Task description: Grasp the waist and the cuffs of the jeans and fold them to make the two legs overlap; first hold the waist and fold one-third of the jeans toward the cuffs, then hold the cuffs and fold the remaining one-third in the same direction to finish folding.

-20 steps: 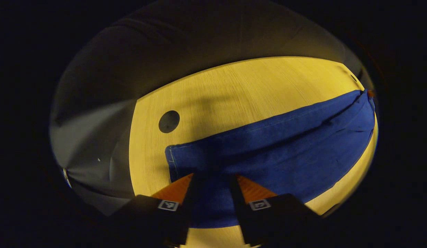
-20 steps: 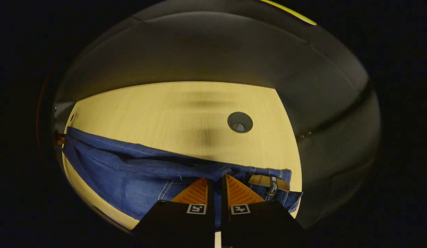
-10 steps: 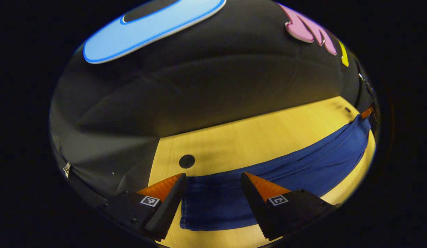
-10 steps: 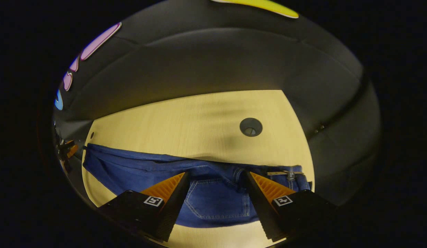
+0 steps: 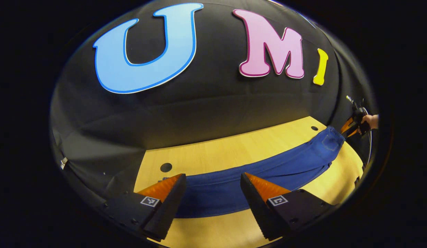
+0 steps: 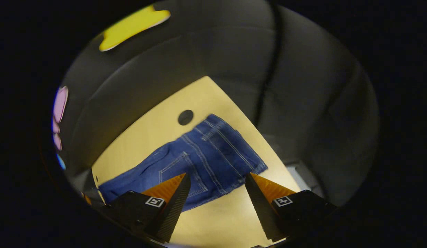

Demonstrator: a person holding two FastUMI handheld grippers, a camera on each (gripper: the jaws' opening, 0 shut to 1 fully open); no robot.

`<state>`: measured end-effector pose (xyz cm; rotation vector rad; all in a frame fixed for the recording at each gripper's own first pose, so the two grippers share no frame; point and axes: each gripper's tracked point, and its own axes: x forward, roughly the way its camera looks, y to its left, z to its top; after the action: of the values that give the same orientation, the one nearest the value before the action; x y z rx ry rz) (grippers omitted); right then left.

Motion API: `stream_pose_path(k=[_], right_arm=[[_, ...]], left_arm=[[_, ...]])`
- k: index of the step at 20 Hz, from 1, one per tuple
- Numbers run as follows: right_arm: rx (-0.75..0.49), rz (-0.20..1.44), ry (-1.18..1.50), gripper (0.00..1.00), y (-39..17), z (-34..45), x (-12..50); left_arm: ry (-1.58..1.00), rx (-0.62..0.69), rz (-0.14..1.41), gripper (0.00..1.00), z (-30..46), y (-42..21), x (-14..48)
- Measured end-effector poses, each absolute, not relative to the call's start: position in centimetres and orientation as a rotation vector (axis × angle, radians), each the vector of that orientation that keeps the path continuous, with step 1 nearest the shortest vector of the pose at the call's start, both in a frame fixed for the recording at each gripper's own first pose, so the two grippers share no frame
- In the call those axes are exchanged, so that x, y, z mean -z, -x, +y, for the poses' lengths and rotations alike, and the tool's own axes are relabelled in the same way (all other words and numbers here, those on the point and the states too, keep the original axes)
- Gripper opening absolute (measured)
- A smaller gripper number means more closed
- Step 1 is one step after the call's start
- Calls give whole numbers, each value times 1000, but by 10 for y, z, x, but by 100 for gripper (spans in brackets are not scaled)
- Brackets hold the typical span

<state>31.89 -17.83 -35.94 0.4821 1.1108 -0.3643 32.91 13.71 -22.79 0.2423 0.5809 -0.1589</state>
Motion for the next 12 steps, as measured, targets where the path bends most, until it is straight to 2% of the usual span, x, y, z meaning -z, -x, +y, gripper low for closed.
stream_pose_path(k=[4, 10, 11, 12], right_arm=[[523, 1168, -517, 99, -304, -185, 392], [608, 1134, -622, 98, -320, -180, 390], [591, 1132, -675, 83, -323, -171, 392], [603, 1118, -698, 64, -326, -168, 392]], left_arm=[[-234, 192, 587, 98, 116, -308, 226], [-273, 210, 617, 98, 108, -301, 237], [-269, 210, 621, 98, 107, -302, 240], [-265, 211, 626, 98, 106, -302, 241]])
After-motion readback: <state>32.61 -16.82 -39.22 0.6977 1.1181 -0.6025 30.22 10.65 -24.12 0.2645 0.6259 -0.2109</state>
